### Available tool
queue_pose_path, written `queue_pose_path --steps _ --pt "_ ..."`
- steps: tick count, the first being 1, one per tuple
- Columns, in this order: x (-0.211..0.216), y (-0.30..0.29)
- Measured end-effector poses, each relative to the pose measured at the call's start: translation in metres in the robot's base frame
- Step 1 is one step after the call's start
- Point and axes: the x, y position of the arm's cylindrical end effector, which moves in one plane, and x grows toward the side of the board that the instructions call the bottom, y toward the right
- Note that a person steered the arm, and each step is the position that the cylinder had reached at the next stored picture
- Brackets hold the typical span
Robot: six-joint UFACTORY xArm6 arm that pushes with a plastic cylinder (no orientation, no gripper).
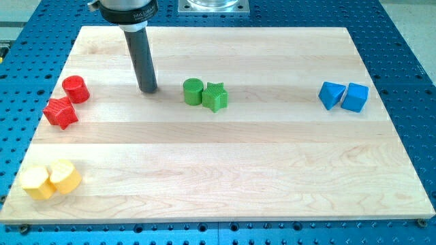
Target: Push the blue cube into the blue triangle
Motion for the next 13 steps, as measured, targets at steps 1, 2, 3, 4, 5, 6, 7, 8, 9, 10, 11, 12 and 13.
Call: queue_pose_path --steps 1,2,3,4,5,6,7,8,9,10,11,12,13 --pt "-0.014 0.005" --pt "-0.023 0.041" --pt "-0.033 0.107" --pt "-0.019 0.19" --pt "-0.019 0.264" --pt "-0.022 0.332" --pt "0.001 0.381" --pt "0.012 0.395" --pt "0.043 0.388" --pt "0.047 0.382" --pt "0.053 0.406" --pt "0.075 0.419" --pt "0.103 0.385"
